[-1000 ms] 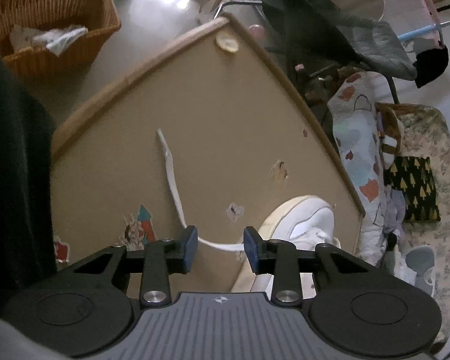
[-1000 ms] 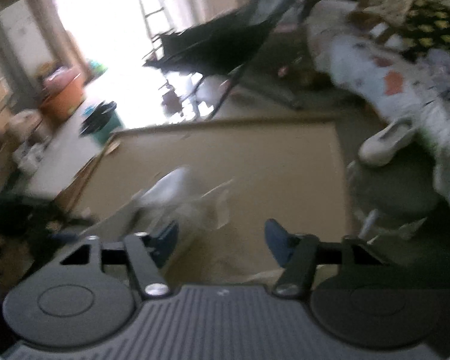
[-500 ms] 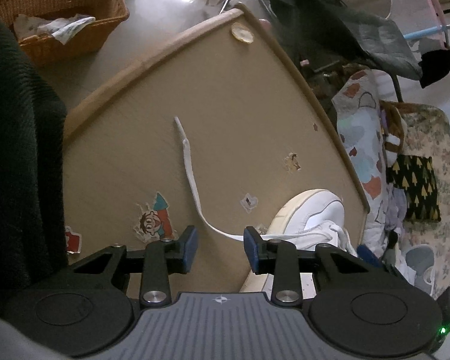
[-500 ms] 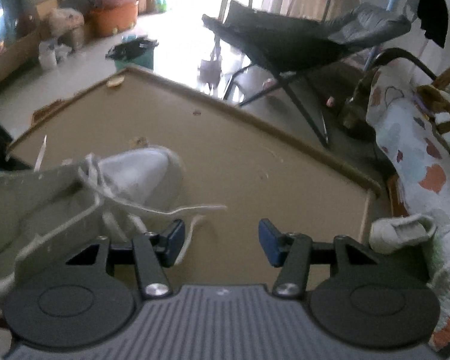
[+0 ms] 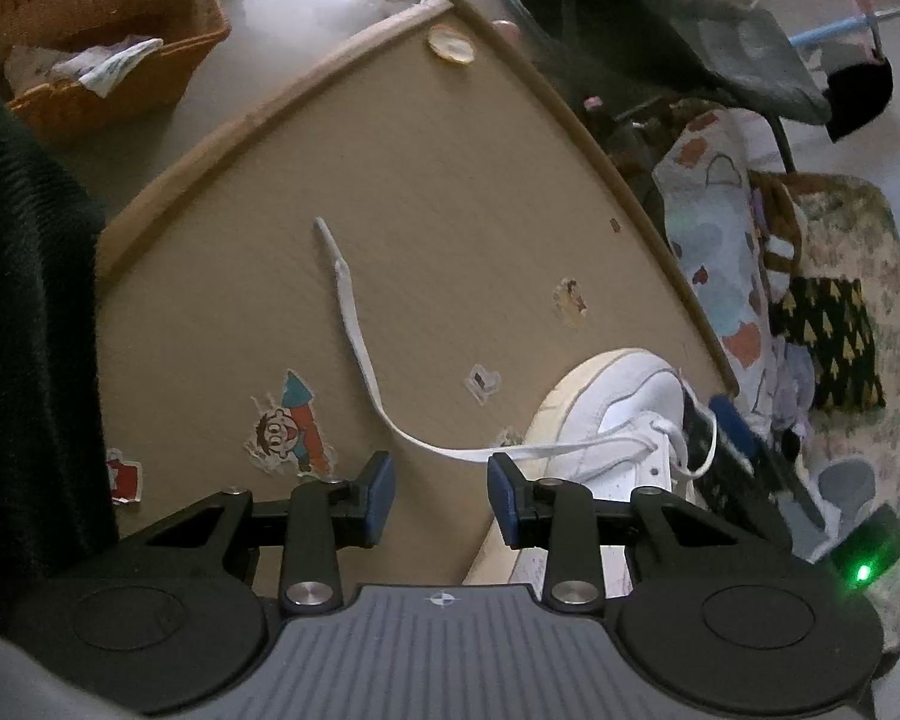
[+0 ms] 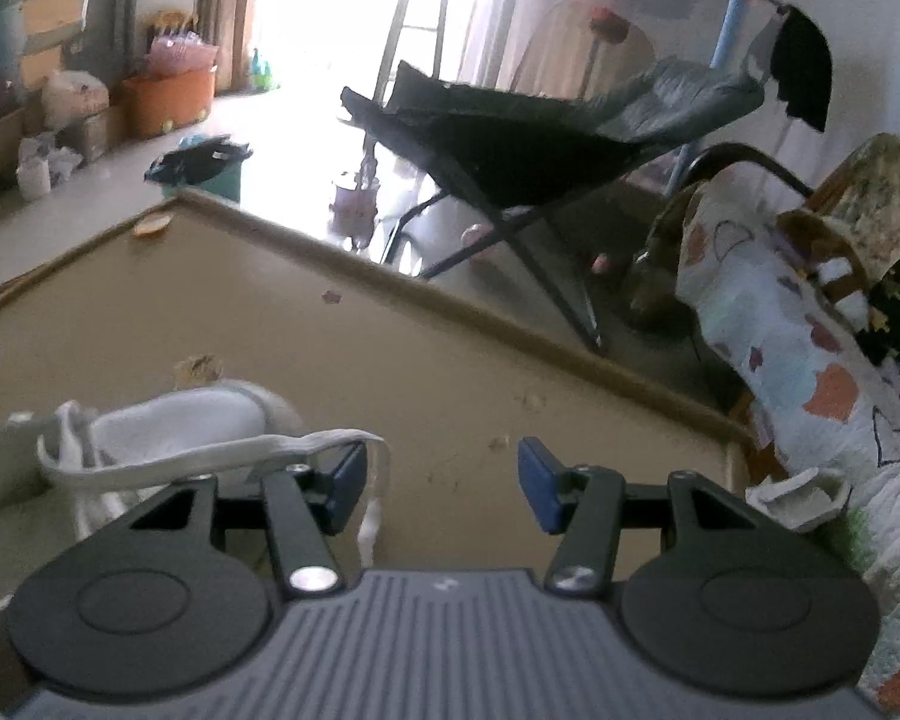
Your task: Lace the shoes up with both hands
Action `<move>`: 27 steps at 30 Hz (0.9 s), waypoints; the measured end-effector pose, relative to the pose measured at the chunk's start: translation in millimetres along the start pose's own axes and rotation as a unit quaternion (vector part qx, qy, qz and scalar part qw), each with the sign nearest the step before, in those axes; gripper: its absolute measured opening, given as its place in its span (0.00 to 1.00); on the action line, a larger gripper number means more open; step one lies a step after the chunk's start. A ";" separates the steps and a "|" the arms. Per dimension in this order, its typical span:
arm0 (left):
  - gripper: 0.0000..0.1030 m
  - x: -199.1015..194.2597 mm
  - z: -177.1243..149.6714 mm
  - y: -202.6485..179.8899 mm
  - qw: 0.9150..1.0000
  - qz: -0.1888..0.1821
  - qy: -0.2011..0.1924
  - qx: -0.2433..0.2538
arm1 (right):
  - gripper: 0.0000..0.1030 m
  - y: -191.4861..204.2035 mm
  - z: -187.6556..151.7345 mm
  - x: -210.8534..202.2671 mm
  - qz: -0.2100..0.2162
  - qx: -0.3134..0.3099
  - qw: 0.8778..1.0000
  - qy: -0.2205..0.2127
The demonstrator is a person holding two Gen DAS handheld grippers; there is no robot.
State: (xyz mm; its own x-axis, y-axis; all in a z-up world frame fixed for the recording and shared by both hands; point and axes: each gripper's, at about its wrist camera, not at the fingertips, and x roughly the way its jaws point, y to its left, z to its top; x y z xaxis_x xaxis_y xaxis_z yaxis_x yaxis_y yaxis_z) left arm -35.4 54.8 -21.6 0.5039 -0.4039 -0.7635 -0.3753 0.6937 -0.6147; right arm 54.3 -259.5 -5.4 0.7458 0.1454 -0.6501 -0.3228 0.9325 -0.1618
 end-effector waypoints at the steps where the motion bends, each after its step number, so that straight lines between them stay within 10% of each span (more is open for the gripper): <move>1: 0.36 -0.3 -0.7 -0.6 1.000 0.001 0.001 0.004 | 0.54 -0.1 1.8 1.2 0.000 0.000 1.000 -0.005; 12: 0.36 -1.8 0.8 -1.7 1.000 0.003 0.000 0.009 | 0.55 -13.4 29.9 20.0 0.083 0.035 0.996 0.015; 22: 0.37 11.4 47.4 -43.8 0.988 -0.153 0.014 -0.032 | 0.56 -7.7 39.5 11.7 0.111 0.042 0.993 0.012; 27: 0.37 33.0 51.9 -66.0 0.988 -0.137 0.049 -0.044 | 0.56 -17.5 37.7 5.2 0.092 0.058 0.994 0.031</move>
State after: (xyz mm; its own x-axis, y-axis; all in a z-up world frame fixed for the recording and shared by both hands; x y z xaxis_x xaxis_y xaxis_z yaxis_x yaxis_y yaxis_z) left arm 46.4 26.6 4.1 0.5194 -0.6288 -0.5787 -0.3035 0.4973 -0.8128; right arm 85.7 -262.6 22.1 0.6415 0.2997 -0.7062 -0.3788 0.9242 0.0481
